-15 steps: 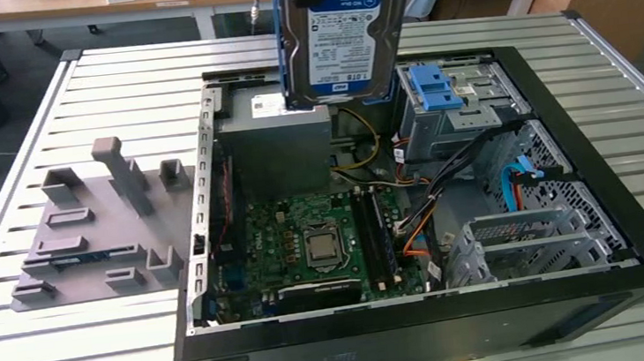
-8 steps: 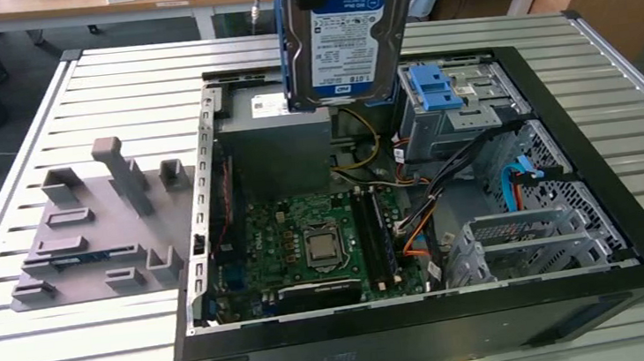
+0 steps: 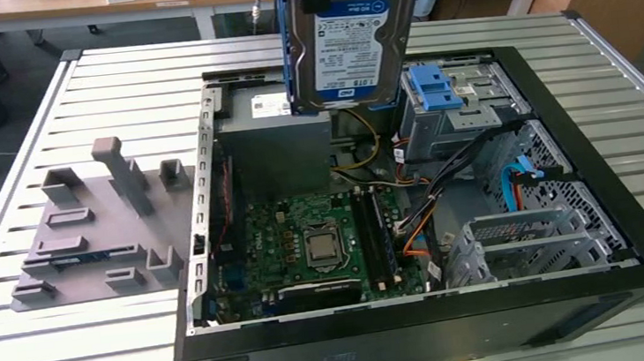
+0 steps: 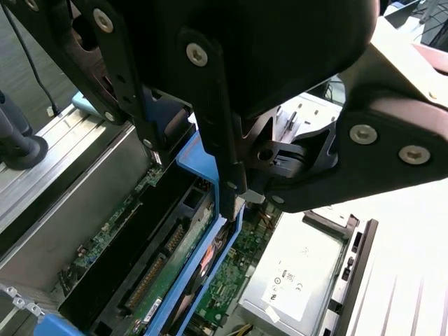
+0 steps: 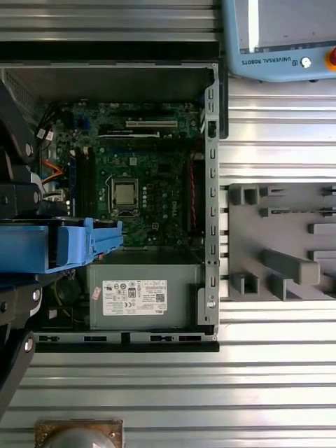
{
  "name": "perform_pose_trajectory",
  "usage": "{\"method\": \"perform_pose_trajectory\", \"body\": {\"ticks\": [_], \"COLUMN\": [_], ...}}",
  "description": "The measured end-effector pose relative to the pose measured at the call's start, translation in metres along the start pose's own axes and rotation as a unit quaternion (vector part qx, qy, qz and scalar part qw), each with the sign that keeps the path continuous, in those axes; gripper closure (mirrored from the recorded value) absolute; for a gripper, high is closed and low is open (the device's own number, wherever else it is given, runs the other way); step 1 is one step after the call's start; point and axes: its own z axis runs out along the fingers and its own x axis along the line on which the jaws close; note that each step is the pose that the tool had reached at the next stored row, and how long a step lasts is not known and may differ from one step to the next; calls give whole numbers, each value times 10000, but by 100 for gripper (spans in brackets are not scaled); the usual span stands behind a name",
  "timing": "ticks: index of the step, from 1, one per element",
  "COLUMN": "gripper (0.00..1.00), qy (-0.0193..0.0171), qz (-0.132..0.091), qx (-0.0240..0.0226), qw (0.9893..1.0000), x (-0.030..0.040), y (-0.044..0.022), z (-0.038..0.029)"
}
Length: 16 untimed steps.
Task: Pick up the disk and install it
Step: 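Pick up the disk, then insert the disk into the insertion slot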
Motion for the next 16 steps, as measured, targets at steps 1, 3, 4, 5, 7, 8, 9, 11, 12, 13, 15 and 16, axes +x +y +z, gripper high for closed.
{"method": "perform_pose_trajectory", "body": {"ticks": [1, 3, 4, 5, 7, 8, 9, 11, 12, 13, 15, 16], "gripper": [64, 64, 64, 64, 64, 64, 64, 64, 64, 64, 64, 64], "qy": [0, 0, 0, 0, 1, 0, 0, 0, 0, 0, 0, 0], "qz": [0, 0, 0, 0, 0, 0, 0, 1, 0, 0, 0, 0], "qx": [0, 0, 0, 0, -1, -1, 0, -1, -1, 0, -1, -1], "qw": [10000, 10000, 10000, 10000, 10000, 10000, 10000, 10000, 10000, 10000, 10000, 10000], "x": [3, 8, 11, 13, 14, 14, 14, 14, 13, 13, 13, 14], "y": [-13, -48, -65, -86, -133, -145, -152, -152, -159, -165, -166, -166], "z": [0, -1, -1, -2, -3, -3, -3, -3, -3, -3, -4, -4]}}
